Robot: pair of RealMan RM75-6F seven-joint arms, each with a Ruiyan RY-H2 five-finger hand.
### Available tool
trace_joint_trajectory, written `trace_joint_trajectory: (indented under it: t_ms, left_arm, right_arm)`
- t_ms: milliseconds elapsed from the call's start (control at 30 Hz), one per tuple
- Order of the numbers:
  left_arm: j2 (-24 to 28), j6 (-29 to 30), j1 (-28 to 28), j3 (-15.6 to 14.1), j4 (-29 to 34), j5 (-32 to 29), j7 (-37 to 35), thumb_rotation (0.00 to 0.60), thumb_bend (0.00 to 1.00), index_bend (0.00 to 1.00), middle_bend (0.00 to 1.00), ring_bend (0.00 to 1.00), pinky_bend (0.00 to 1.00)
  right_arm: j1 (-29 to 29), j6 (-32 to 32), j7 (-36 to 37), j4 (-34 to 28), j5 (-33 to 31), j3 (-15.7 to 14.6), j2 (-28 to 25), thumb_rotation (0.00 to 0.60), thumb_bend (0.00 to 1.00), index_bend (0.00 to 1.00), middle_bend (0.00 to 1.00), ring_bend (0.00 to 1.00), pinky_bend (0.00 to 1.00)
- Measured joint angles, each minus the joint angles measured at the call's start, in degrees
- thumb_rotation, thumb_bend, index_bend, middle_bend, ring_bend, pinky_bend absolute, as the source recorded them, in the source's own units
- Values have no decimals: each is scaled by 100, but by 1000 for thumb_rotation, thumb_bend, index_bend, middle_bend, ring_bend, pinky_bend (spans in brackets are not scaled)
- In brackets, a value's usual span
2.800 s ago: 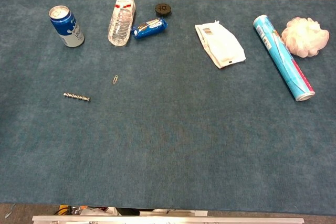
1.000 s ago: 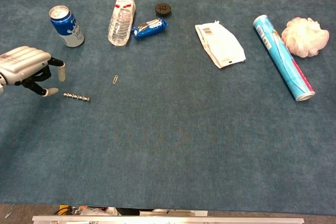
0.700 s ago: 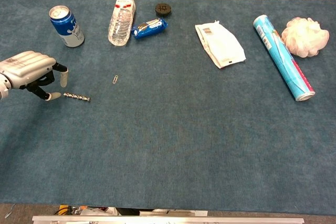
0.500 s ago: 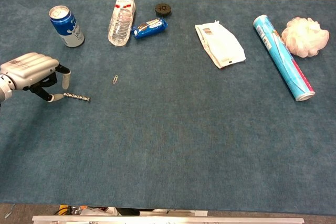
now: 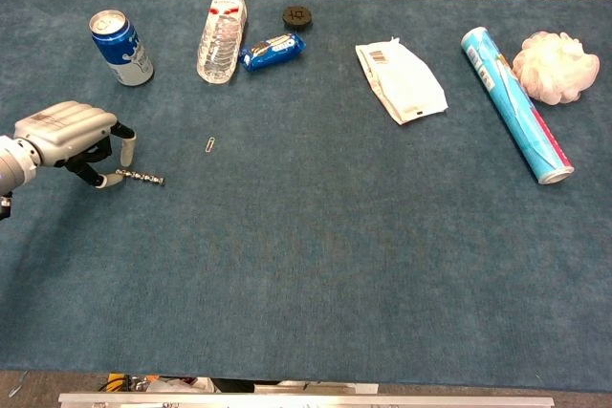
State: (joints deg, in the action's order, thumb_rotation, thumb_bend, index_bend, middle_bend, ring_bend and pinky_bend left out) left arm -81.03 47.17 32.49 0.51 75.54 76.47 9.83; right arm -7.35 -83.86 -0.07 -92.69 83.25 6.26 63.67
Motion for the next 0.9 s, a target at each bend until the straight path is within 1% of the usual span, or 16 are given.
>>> trace_joint_trajectory:
  t_ms: [200,800,900]
  left_arm:
    - [-30,-42,28,-12,-1,-93,68,600,309,501,951,948,1000]
    - [-62,-103,76,-75,43,-220,131,600,309,500,950,948,1000]
    - [-66,-110,82,-81,46,-248,151,600,324,505,950,948,1000]
  right_arm:
    - [23,-9,36,32,-18,3,-9,600,260,398,391,371,552]
    - [74,-49,80,56,-15,1,-30,600,259,398,391,371,552]
    - [87,-78,87,62,-10,7,-31,600,259,398,391,371,552]
